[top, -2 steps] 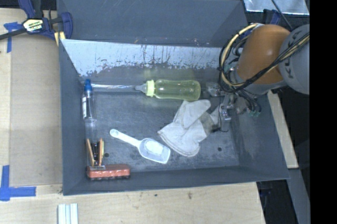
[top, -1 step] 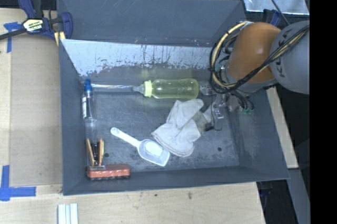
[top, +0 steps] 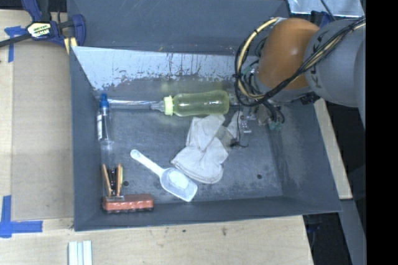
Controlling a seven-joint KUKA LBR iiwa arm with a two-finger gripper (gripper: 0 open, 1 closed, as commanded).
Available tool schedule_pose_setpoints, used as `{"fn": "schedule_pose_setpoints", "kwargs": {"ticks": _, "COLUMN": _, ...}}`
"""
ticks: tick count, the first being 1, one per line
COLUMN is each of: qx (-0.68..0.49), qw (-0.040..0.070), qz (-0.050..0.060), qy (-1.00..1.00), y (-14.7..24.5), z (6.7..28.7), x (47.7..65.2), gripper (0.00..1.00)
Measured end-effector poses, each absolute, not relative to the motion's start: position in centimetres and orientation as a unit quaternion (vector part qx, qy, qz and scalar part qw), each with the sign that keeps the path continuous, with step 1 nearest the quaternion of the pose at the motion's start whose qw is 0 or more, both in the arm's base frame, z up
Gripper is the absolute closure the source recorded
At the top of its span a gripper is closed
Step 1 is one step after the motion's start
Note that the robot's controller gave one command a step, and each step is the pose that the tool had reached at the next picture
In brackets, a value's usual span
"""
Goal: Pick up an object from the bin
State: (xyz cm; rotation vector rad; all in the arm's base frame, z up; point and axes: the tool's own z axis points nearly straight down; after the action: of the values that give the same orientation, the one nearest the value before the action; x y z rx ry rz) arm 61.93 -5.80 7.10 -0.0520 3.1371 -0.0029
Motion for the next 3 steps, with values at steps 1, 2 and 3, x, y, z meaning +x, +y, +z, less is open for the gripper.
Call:
{"fn": "schedule_pose_setpoints", "kwargs": {"ticks": 1, "qx": -0.240, "qw": 0.003, "qz": -0.001, "qy": 0.971, "y": -2.6, "z": 7.5, "x": 60.6, "gripper": 1.00}}
{"fn": "schedule_pose_setpoints", "kwargs": {"ticks": 2, "qx": -0.240, "qw": 0.003, "qz": -0.001, "qy": 0.971, "y": -2.6, "z": 7.5, "x": 60.6, "gripper": 1.00}}
{"fn": "schedule_pose_setpoints", "kwargs": {"ticks": 3, "qx": -0.258, "qw": 0.002, "qz": 0.000, "qy": 0.966, "y": -3.5, "z": 18.1, "x": 59.6, "gripper": 1.00}}
